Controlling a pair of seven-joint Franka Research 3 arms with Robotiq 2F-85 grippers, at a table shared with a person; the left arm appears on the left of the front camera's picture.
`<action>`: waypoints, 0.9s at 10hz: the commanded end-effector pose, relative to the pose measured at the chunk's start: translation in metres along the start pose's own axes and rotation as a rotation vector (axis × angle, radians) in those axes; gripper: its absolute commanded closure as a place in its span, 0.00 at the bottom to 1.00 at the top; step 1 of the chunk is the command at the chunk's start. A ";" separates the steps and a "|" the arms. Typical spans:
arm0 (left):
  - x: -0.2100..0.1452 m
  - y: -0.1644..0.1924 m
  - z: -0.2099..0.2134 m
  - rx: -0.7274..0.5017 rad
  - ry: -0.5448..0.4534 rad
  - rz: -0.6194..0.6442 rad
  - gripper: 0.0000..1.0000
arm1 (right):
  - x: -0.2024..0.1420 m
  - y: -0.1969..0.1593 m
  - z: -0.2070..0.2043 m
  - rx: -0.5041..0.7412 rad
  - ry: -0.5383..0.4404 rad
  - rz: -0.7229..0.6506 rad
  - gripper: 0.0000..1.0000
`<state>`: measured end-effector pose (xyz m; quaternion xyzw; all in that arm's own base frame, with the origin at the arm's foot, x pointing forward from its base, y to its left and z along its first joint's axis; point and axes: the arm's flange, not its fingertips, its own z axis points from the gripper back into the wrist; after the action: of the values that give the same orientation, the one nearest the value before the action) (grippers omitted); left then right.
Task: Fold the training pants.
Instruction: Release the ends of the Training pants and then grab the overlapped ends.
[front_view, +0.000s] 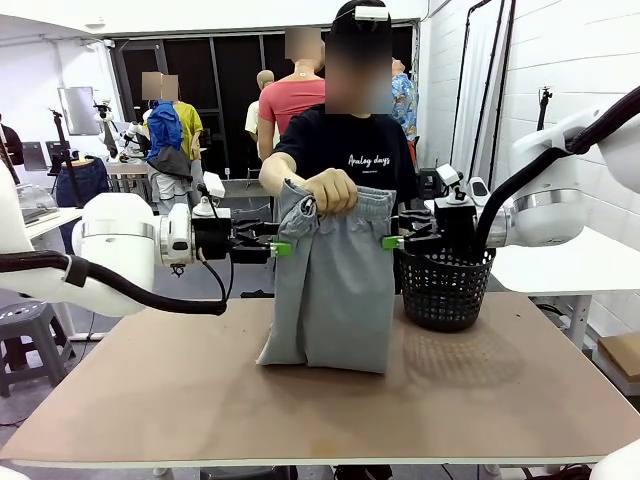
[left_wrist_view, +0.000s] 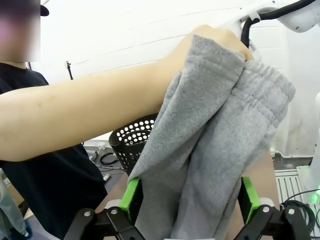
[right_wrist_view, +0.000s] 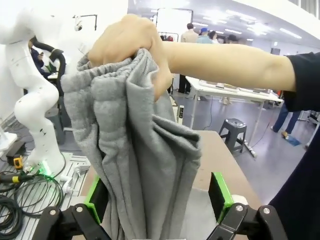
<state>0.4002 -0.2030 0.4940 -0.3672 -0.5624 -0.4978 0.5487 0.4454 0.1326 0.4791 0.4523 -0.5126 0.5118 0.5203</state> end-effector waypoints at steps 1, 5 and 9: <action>-0.006 -0.009 -0.003 0.071 -0.015 -0.040 0.00 | -0.006 0.006 -0.007 -0.004 -0.019 -0.022 0.00; -0.006 -0.004 0.007 0.138 -0.025 -0.044 0.00 | -0.005 0.006 -0.007 0.023 -0.006 -0.057 0.00; -0.006 -0.004 0.011 0.136 -0.016 -0.033 0.00 | -0.004 0.007 -0.005 0.042 -0.006 -0.073 0.00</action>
<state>0.3994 -0.1933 0.4940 -0.3338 -0.5910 -0.4714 0.5631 0.4414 0.1399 0.4737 0.4739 -0.4952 0.5028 0.5267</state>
